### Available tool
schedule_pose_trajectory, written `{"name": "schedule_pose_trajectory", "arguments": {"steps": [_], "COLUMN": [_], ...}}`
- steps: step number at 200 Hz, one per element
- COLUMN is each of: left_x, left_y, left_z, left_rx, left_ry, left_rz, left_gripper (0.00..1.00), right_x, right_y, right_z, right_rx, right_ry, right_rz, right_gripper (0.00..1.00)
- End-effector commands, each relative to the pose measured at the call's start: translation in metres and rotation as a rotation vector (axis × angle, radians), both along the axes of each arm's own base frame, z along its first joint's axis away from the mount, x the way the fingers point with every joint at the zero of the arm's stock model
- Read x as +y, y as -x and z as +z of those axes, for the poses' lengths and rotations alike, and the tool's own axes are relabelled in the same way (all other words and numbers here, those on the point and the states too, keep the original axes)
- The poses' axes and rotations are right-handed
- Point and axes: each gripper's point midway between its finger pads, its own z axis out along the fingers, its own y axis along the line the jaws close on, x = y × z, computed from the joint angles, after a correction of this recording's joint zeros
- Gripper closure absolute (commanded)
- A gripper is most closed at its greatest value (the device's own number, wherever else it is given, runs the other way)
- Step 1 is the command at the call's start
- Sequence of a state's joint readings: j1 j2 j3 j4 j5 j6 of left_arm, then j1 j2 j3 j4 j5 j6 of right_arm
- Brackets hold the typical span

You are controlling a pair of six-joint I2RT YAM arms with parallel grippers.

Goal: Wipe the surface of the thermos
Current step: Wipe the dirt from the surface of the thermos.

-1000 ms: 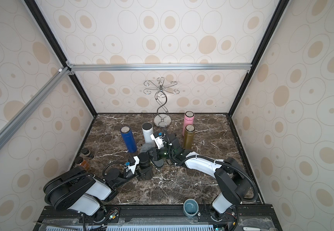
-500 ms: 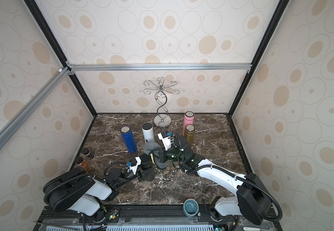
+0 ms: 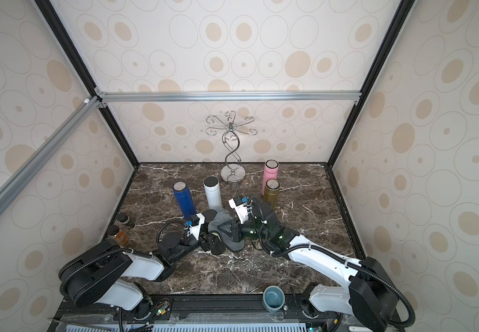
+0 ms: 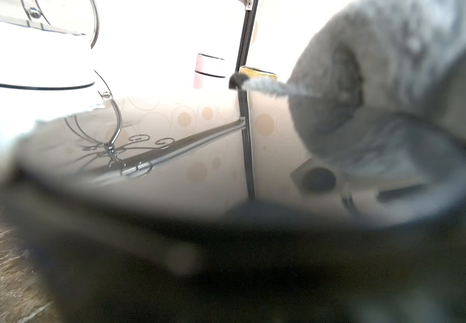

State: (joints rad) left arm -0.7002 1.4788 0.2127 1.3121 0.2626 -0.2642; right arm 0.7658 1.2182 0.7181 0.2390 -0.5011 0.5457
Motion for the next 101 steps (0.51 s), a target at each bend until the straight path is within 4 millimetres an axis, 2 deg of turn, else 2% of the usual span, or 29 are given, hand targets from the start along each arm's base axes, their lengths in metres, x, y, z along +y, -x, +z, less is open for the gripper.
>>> {"name": "schedule_pose_trajectory", "arguments": {"steps": [1, 20, 46, 61, 78, 101], "left_x": [-0.002, -0.002, -0.006, -0.007, -0.009, -0.01], "left_y": [-0.001, -0.001, 0.0, 0.001, 0.002, 0.003], "left_z": [-0.006, -0.006, -0.007, -0.006, -0.007, -0.008], "left_rx": [0.017, 0.021, 0.016, 0.01, 0.005, 0.002], "left_ry": [-0.045, -0.059, -0.086, -0.089, -0.098, -0.108], "left_rz": [-0.009, -0.008, -0.021, -0.024, -0.027, -0.022], "left_gripper": [1.0, 1.0, 1.0, 1.0, 1.0, 1.0], "right_x": [-0.001, -0.003, 0.009, 0.02, 0.032, 0.035], "right_y": [0.011, 0.014, 0.026, 0.034, 0.039, 0.029], "right_z": [-0.011, -0.002, 0.027, 0.036, 0.036, 0.023], "right_rx": [0.039, 0.025, -0.053, -0.087, -0.094, -0.078], "right_ry": [0.032, 0.052, 0.075, 0.098, 0.125, 0.189], "right_rz": [0.028, 0.036, 0.086, 0.119, 0.14, 0.097], "right_gripper": [1.0, 1.0, 1.0, 1.0, 1.0, 1.0]}}
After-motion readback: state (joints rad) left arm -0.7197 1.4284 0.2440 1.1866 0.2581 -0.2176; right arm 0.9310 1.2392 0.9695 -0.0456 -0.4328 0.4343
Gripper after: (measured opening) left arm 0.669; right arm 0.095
